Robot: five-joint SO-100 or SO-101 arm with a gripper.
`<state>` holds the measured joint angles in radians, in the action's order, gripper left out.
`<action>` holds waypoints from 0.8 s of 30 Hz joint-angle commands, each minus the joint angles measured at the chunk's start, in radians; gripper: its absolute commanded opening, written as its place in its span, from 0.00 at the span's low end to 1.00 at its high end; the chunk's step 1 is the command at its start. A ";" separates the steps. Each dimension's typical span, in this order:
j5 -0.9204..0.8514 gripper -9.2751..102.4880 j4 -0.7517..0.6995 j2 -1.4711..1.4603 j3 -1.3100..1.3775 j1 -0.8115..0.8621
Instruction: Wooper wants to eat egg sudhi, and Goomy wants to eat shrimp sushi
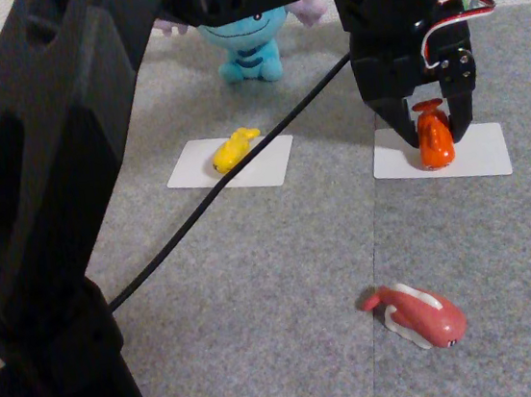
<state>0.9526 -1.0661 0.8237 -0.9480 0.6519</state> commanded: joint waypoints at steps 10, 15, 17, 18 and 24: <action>0.011 0.33 0.049 0.009 0.089 0.011; 0.012 0.40 0.049 0.009 0.089 0.011; 0.012 0.41 0.049 0.009 0.089 0.009; 0.012 0.41 0.049 0.009 0.089 0.008; 0.060 0.41 0.020 0.048 0.089 -0.015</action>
